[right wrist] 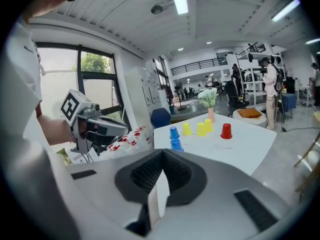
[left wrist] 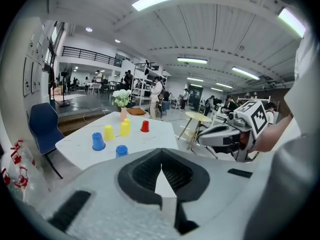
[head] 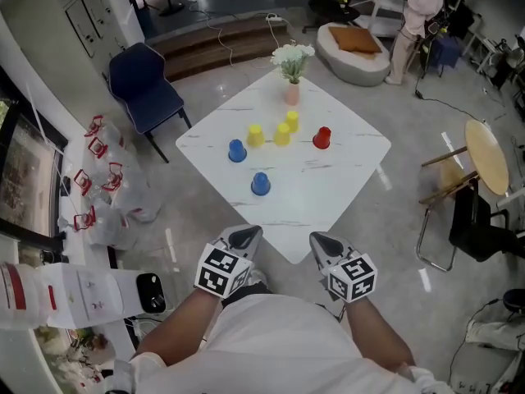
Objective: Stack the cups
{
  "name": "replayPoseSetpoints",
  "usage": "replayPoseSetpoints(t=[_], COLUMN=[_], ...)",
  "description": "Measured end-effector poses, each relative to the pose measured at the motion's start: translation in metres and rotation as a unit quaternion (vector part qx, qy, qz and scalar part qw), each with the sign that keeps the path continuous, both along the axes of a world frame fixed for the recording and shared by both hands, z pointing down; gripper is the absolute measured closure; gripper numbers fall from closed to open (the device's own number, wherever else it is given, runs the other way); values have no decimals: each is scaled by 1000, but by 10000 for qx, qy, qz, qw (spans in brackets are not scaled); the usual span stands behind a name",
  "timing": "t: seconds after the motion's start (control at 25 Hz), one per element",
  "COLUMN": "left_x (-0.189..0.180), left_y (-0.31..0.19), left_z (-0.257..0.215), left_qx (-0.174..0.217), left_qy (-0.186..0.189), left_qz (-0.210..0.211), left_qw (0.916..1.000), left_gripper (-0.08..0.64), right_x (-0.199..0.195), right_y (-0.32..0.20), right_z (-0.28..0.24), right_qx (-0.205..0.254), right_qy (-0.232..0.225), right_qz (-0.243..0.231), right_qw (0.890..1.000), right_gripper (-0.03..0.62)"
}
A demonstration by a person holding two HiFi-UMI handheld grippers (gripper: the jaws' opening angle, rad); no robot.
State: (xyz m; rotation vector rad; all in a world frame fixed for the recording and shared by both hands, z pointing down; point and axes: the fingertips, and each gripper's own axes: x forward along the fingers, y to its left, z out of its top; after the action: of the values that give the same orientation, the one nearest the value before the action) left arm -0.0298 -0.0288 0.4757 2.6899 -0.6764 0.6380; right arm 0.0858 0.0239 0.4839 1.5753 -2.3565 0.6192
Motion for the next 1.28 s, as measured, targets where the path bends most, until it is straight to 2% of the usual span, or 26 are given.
replayPoseSetpoints(t=[0.28,0.52,0.64,0.84,1.12,1.28], left_x=[-29,-45,-56,-77,-102,-109], left_y=[-56,-78,-85,-87,-88,-84], left_z=[13,22,30,41,45,51], left_qx=[3,-77,-161,-261,-402,-517], left_qy=[-71,-61,-85,-153,-182,-204], left_qz=[48,10,-141,-472,-1190,-1556], left_qw=[10000,10000,9997,9984,9919,9863], left_gripper=[551,551,551,551,551,551], right_x=[-20,-40,-45,-53,-58,-67], right_y=[-60,-96,-119,-163,-219,-232], right_z=[8,19,30,62,122,147], right_qx=[-17,-155,-193,-302,-901,-1077], right_qy=[111,440,768,1501,1853,1988], right_qz=[143,-132,-304,-766,-1233,-1614], right_qw=[9998,9988,9964,9852,9707,9606], right_gripper=[586,586,580,487,349,333])
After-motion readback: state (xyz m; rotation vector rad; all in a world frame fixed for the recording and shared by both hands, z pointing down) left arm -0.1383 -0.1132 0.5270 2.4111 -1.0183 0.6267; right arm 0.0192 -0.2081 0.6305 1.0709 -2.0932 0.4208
